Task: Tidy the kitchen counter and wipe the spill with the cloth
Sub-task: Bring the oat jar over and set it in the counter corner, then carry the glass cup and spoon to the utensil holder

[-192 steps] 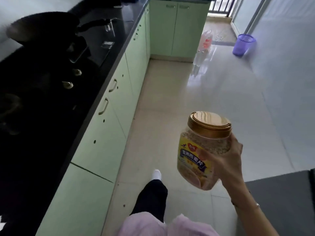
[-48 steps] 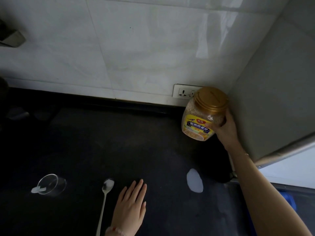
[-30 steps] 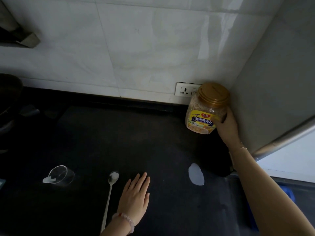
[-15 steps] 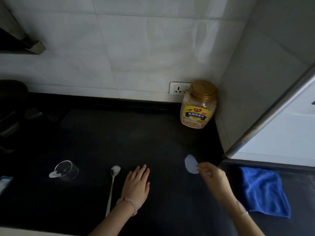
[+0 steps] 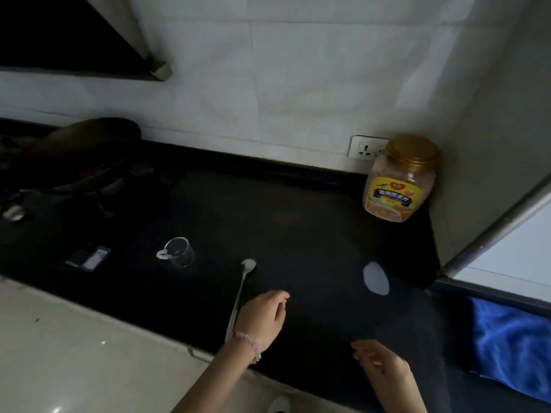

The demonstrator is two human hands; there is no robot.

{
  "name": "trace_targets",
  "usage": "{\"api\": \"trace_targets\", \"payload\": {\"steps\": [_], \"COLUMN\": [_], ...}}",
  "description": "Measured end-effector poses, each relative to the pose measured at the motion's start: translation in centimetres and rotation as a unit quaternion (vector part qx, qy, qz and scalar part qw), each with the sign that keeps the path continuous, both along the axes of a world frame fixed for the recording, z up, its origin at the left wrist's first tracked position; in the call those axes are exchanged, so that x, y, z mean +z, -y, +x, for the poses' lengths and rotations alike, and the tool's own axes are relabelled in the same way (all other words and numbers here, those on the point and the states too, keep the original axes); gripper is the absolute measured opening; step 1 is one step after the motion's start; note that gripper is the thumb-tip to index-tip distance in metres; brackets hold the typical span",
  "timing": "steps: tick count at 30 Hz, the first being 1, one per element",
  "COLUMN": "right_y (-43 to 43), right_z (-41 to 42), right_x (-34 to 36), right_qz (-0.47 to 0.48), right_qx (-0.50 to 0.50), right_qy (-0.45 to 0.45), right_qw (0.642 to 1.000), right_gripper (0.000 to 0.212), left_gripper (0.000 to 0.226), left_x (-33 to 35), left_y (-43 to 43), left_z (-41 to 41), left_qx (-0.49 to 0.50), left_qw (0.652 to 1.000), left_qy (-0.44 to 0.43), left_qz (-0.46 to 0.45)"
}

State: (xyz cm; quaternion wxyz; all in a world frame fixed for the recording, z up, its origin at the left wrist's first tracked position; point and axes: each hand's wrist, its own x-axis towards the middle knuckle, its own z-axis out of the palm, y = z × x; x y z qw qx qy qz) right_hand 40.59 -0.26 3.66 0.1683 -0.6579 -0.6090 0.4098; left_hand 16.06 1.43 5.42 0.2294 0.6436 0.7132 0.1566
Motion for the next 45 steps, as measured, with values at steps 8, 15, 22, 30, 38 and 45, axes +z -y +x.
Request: {"api": "trace_targets", "payload": {"steps": [8, 15, 22, 30, 38, 45], "right_y": [-1.2, -3.6, -5.3, -5.5, -5.4, -5.3], "right_z": [-6.7, -15.8, -24.7, -26.9, -26.6, -26.6], "right_x": [0.7, 0.8, 1.6, 0.4, 0.0, 1.3], "right_qz": [-0.054, -0.102, -0.091, -0.101, -0.125, -0.162], "right_qx": [0.119, 0.148, 0.031, -0.107, -0.166, -0.199], "right_qy": [-0.040, -0.048, 0.075, 0.115, 0.000, -0.180], "right_qw": [0.991, 0.983, 0.993, 0.982, 0.978, 0.950], "right_gripper": [0.023, 0.030, 0.035, 0.020, 0.009, 0.010], "left_gripper": [0.025, 0.034, 0.040, 0.023, 0.007, 0.020], "left_x": [-0.1, 0.7, 0.3, -1.3, -1.4, -1.5], "left_y": [8.1, 7.0, 2.8, -0.9, -1.8, -1.3], "left_z": [-6.5, -16.7, -24.8, -28.2, -28.7, -28.4], "left_qx": [0.244, 0.388, 0.369, 0.256, 0.204, 0.213], "left_qw": [0.962, 0.893, 0.882, 0.920, 0.933, 0.914], "left_qy": [0.123, 0.216, 0.288, 0.296, 0.294, 0.338], "left_qz": [0.029, 0.074, 0.044, -0.011, -0.043, -0.066]}}
